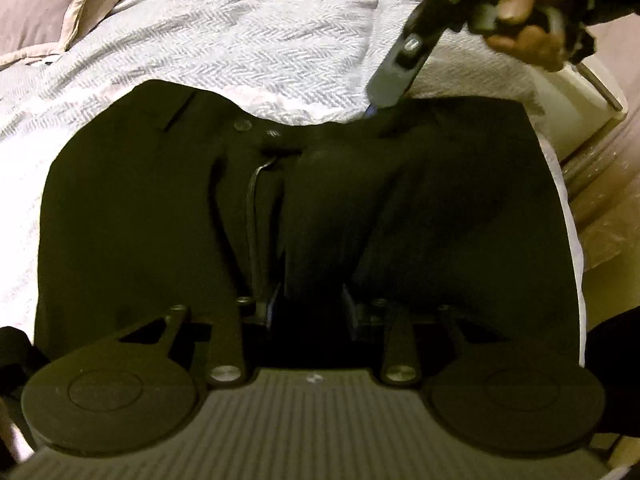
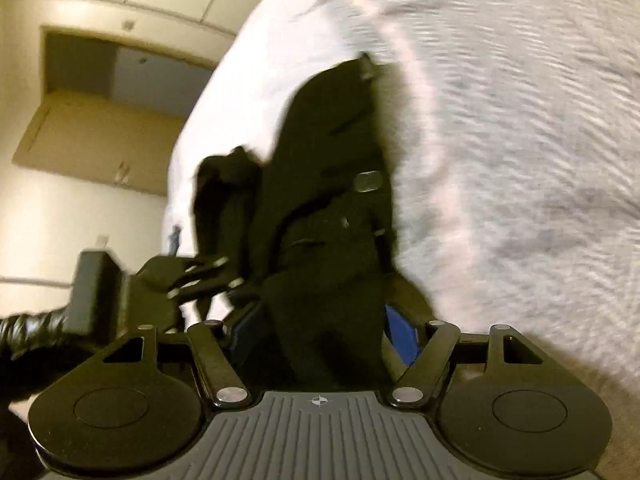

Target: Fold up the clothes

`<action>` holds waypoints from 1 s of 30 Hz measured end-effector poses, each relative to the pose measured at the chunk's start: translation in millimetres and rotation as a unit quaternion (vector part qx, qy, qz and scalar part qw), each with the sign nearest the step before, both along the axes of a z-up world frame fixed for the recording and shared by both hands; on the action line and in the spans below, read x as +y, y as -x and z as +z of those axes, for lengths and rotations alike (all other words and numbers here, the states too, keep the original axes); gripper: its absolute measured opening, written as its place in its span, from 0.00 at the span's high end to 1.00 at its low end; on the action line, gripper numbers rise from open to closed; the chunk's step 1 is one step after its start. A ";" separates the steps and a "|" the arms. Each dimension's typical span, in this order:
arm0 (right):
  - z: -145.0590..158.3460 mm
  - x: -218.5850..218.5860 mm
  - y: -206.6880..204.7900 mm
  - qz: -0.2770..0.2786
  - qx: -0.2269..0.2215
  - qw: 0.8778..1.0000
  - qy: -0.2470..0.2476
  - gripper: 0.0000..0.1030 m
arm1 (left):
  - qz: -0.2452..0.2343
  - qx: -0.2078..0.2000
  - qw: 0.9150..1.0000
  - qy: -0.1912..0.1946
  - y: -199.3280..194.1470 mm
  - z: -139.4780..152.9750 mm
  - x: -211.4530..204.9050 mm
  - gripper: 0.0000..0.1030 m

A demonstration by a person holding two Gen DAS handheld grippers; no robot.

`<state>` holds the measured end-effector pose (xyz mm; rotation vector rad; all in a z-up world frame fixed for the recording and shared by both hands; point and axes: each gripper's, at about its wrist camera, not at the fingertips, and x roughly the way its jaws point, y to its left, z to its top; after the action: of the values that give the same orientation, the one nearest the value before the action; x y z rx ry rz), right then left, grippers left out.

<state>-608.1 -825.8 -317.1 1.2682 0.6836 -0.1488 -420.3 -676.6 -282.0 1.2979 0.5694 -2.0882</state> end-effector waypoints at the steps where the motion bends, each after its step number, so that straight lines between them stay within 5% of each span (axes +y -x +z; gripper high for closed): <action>1: -7.4 -2.4 -3.0 0.000 0.005 1.000 -0.004 0.31 | -0.001 0.001 1.000 -0.001 -0.2 -0.6 0.0 0.74; 8: -43.9 -1.3 -44.5 0.047 0.011 0.999 -0.018 0.31 | -0.012 -0.007 1.000 -0.002 -0.2 -2.1 4.4 0.74; 9: -43.7 -0.8 -48.1 0.052 0.016 0.998 -0.015 0.36 | -0.015 -0.010 1.000 -0.001 -0.6 -2.7 5.1 0.74; 12: -35.1 -8.9 -36.3 0.033 0.035 0.999 -0.019 0.82 | -0.027 -0.010 1.000 0.011 2.9 -0.3 7.4 0.74; 16: 26.3 -15.9 -8.9 0.005 0.008 0.999 0.043 0.98 | -0.034 -0.004 0.999 0.032 16.5 3.5 -1.2 0.72; 20: 71.2 18.5 -19.0 0.077 0.039 0.986 0.140 0.98 | -0.039 -0.021 0.999 0.018 29.7 -6.5 -9.3 0.71; 22: 64.6 26.5 -18.1 0.078 0.068 0.983 0.153 0.96 | -0.049 -0.031 0.998 0.018 30.9 -8.7 -5.5 0.71; 23: 55.9 26.3 -17.9 0.061 0.080 0.984 0.145 0.90 | -0.052 -0.033 0.998 0.019 30.1 -7.9 -3.2 0.71; 25: 35.6 16.1 -10.5 0.016 0.090 0.989 0.115 0.56 | -0.047 -0.030 0.998 0.020 23.7 -3.3 1.5 0.71; 27: 14.1 4.7 -9.9 0.000 0.085 0.993 0.088 0.45 | -0.039 -0.026 0.999 0.019 15.6 -0.2 6.1 0.72; 30: -19.1 -8.6 -27.6 0.048 0.090 0.992 0.069 0.42 | -0.038 -0.019 0.999 0.020 8.8 0.2 10.4 0.72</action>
<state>-580.5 -834.5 -336.2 1.0951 0.8737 -0.2304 -429.1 -666.1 -281.8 1.3541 0.4667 -2.1199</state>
